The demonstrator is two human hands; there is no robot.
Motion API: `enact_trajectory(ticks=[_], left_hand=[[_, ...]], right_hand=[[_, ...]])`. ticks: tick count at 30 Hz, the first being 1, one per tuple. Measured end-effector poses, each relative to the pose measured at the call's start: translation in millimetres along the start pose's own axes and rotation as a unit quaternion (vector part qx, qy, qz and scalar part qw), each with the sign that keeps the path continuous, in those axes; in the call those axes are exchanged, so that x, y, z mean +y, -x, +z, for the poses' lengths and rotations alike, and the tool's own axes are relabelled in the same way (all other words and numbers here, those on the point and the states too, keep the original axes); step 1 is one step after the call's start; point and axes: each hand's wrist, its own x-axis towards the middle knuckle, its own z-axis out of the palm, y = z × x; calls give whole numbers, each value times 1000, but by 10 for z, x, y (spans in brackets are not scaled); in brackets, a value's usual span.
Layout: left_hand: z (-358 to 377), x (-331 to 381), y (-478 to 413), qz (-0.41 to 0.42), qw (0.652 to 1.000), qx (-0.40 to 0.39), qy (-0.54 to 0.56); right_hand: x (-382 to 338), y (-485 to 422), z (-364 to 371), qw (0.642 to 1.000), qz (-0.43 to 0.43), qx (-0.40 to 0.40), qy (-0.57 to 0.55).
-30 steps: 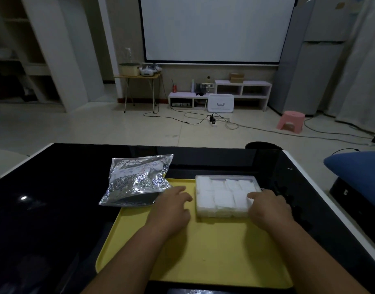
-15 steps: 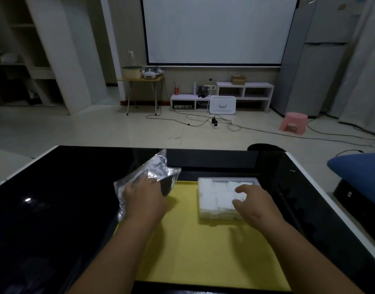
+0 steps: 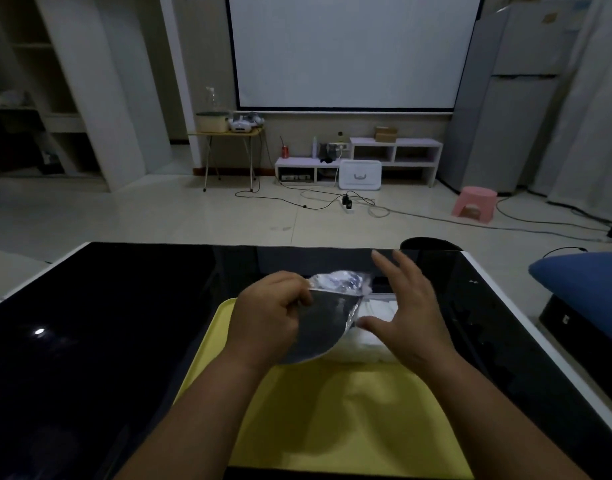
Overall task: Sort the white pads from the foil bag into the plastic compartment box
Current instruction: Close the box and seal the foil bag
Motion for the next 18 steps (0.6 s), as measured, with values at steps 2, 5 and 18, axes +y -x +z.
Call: enact_trajectory(ticks=[2, 5, 18], left_hand=[[1, 60, -17, 10, 1000, -16, 12], [-20, 102, -37, 20, 999, -32, 15], [-158, 50, -89, -244, 934, 53, 255]], right_hand=[[-5, 3, 33, 998, -54, -16, 15], [18, -18, 86, 996, -91, -2, 13], [83, -80, -122, 962, 88, 104, -238]])
